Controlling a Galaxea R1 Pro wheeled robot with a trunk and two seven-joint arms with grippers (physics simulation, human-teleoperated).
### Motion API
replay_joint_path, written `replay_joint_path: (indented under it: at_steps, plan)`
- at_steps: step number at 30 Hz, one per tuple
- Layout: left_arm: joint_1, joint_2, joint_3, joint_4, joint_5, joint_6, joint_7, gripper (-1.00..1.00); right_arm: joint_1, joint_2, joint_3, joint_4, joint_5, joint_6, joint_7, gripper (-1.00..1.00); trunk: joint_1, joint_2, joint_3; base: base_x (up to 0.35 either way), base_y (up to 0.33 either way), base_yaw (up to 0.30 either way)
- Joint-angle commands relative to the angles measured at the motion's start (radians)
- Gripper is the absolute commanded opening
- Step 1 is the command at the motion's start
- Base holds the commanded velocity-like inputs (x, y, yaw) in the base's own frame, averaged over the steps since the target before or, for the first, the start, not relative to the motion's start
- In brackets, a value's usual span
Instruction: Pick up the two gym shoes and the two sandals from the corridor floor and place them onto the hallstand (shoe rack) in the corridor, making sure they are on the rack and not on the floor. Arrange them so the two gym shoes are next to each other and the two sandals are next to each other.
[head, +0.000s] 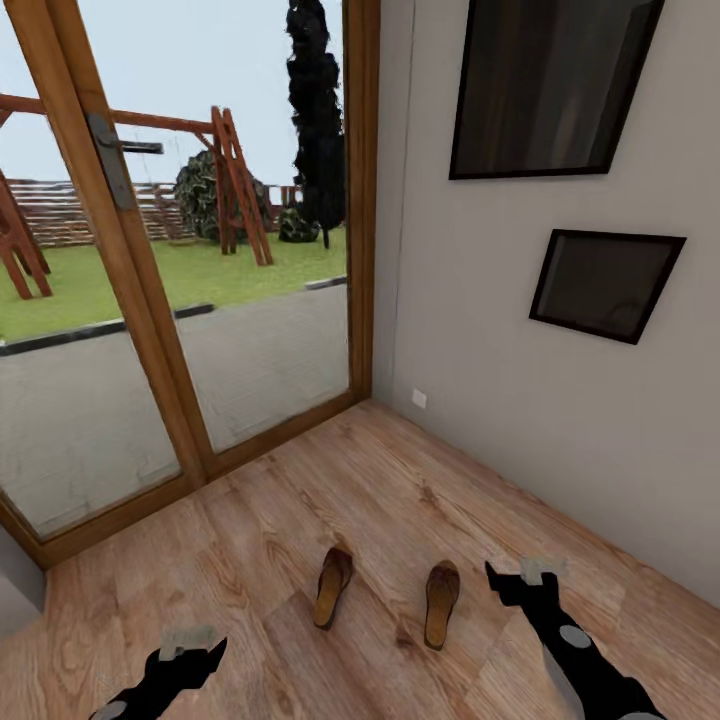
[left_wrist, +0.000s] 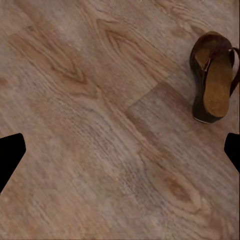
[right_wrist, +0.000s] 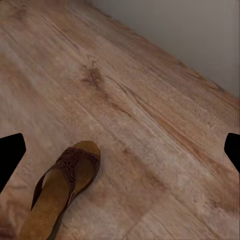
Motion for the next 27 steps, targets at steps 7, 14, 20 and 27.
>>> replay_joint_path:
  at_steps: [7, 14, 20, 27]
  plan:
    - [-0.134, -0.040, 0.006, 0.000, -0.107, 0.131, 0.012, 1.00, 0.000, 0.003, -0.001, -0.388, -0.001, 0.386, 0.048, 1.00, 0.000, 0.000, -0.001, 0.000, 0.000, 0.000]
    - [-0.138, -0.044, 0.007, 0.000, -0.120, 0.132, 0.026, 1.00, 0.000, 0.001, 0.000, -0.440, 0.003, 0.438, 0.137, 1.00, 0.000, 0.000, -0.001, 0.001, 0.000, 0.000]
    - [-0.137, -0.045, 0.007, 0.007, -0.124, 0.132, 0.030, 1.00, 0.000, 0.000, -0.002, -0.460, 0.003, 0.454, 0.183, 1.00, 0.000, 0.000, -0.001, 0.141, 0.000, 0.000]
    - [-0.134, -0.046, 0.009, 0.011, -0.125, 0.129, 0.032, 1.00, 0.000, 0.000, -0.002, -0.464, 0.004, 0.459, 0.194, 1.00, 0.000, 0.000, -0.001, 0.215, 0.000, 0.000]
